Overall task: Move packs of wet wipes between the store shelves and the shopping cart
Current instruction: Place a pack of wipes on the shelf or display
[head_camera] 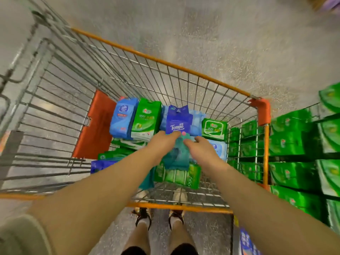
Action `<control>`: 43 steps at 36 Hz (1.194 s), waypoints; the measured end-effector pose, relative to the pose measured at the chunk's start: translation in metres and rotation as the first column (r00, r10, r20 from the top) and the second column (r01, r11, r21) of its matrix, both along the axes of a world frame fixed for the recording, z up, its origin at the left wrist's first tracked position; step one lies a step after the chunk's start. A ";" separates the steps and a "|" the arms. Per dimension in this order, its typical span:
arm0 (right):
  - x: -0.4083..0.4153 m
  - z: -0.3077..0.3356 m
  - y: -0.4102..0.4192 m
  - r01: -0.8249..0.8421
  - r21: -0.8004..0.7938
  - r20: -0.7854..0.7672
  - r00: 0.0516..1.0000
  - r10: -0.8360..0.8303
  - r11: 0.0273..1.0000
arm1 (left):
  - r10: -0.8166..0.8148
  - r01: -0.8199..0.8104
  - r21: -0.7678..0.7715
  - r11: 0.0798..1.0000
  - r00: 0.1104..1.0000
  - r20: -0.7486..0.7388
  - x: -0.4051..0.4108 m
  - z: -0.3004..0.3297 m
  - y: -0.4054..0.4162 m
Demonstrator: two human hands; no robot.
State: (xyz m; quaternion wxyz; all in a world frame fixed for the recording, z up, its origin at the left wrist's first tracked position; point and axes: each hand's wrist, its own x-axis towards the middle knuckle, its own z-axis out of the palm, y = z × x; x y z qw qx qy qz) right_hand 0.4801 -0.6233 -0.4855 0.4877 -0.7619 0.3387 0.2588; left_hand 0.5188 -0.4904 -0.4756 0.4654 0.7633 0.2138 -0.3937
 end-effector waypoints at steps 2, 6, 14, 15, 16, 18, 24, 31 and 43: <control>0.007 0.037 -0.008 -0.116 -0.101 0.044 0.992 0.121 0.988 | -0.087 0.081 0.074 0.994 0.993 0.082 0.004 0.029 0.007; 0.023 0.113 -0.027 -0.384 -0.356 0.099 0.891 0.443 0.852 | -0.316 0.239 0.284 0.928 0.910 0.269 0.021 0.100 0.021; 0.057 0.251 -0.053 -0.486 -0.738 0.081 0.626 0.776 0.469 | -0.711 0.346 0.659 0.667 0.560 0.426 0.063 0.250 0.042; 0.059 0.265 -0.055 -0.479 -0.761 0.069 0.612 0.788 0.438 | -0.728 0.324 0.689 0.648 0.531 0.434 0.065 0.263 0.044; 0.060 0.277 -0.057 -0.470 -0.781 0.057 0.600 0.798 0.410 | -0.740 0.306 0.711 0.633 0.508 0.440 0.067 0.274 0.047; 0.059 0.300 -0.060 -0.441 -0.817 0.054 0.582 0.811 0.371 | -0.758 0.279 0.744 0.607 0.486 0.435 0.065 0.298 0.051; 0.055 0.333 -0.067 -0.365 -0.858 0.095 0.577 0.811 0.361 | -0.760 0.217 0.763 0.609 0.437 0.481 0.054 0.341 0.053; 0.057 0.329 -0.058 -0.397 -0.839 0.110 0.548 0.830 0.373 | -0.759 0.225 0.768 0.599 0.466 0.455 0.042 0.342 0.057; 0.083 0.268 -0.027 -0.454 -0.742 0.134 0.621 0.772 0.494 | -0.696 0.368 0.614 0.698 0.550 0.462 0.085 0.252 0.082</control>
